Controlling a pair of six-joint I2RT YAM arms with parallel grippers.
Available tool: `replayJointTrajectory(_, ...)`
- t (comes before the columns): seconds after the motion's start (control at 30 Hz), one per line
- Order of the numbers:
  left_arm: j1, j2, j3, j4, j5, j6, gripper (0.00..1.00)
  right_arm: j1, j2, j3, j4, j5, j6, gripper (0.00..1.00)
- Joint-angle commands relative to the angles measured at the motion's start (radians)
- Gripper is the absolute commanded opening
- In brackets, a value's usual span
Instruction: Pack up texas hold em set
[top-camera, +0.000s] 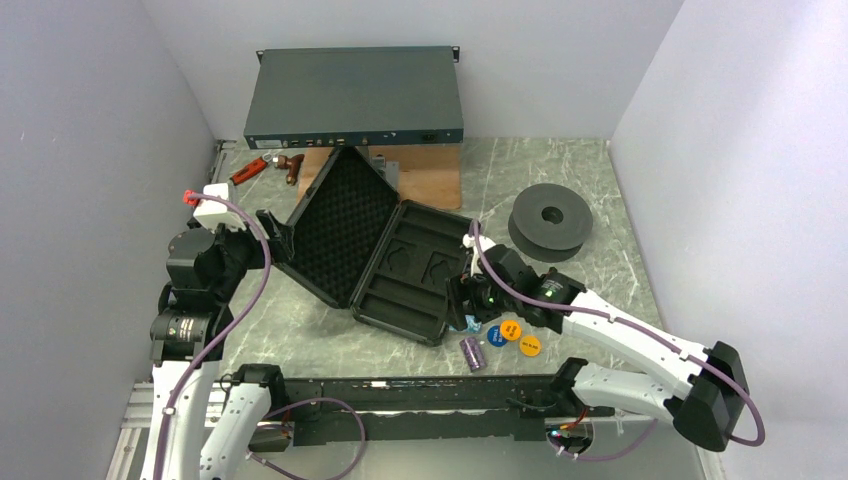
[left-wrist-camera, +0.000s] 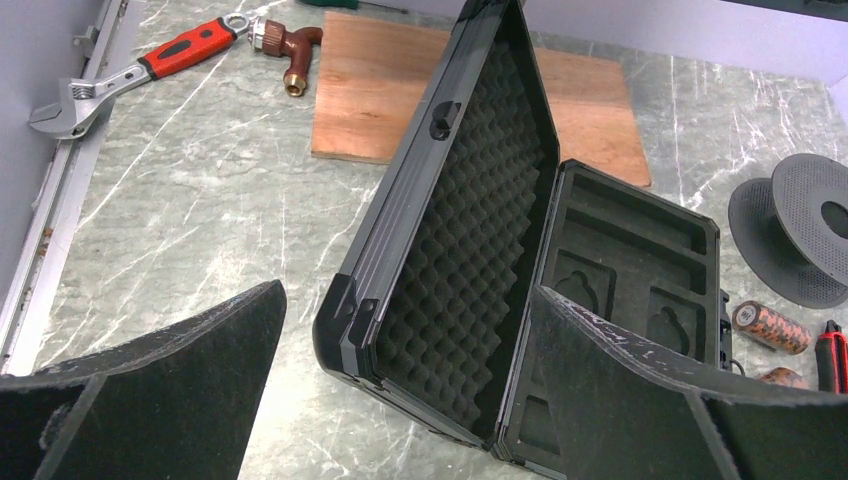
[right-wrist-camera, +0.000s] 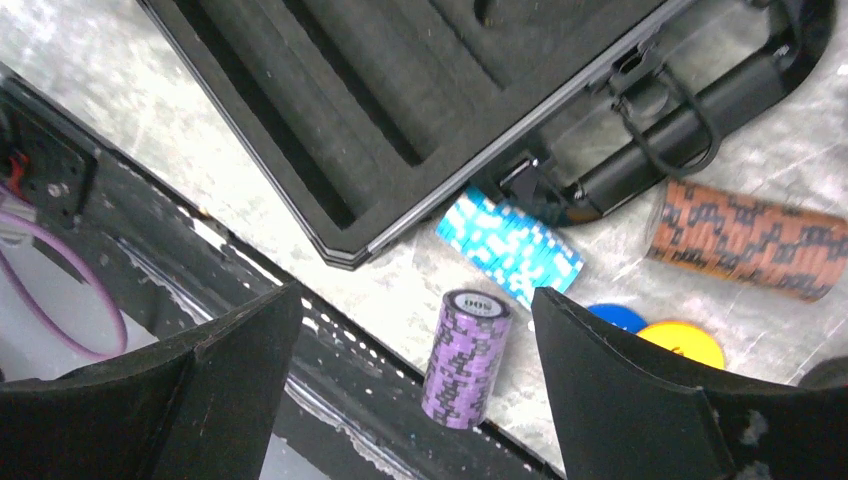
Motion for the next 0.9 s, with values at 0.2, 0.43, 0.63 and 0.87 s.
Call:
replayJointTrajectory(0.2, 0.004, 0.001, 0.010, 0.018, -0.034, -0.021, 0.99, 0.089, 0.009, -0.032, -0.096, 0.117, 0.177, 0.78)
replayJointTrajectory(0.43, 0.004, 0.003, 0.013, 0.014, -0.042, -0.023, 0.98, 0.145, 0.018, -0.077, -0.113, 0.115, 0.248, 0.71)
replayJointTrajectory(0.63, 0.004, 0.003, 0.013, 0.012, -0.043, -0.023, 0.98, 0.183, 0.052, -0.097, -0.102, 0.128, 0.278, 0.66)
replayJointTrajectory(0.87, 0.003, 0.001, 0.013, 0.012, -0.046, -0.023, 0.98, 0.197, 0.088, -0.108, -0.098, 0.165, 0.289, 0.60)
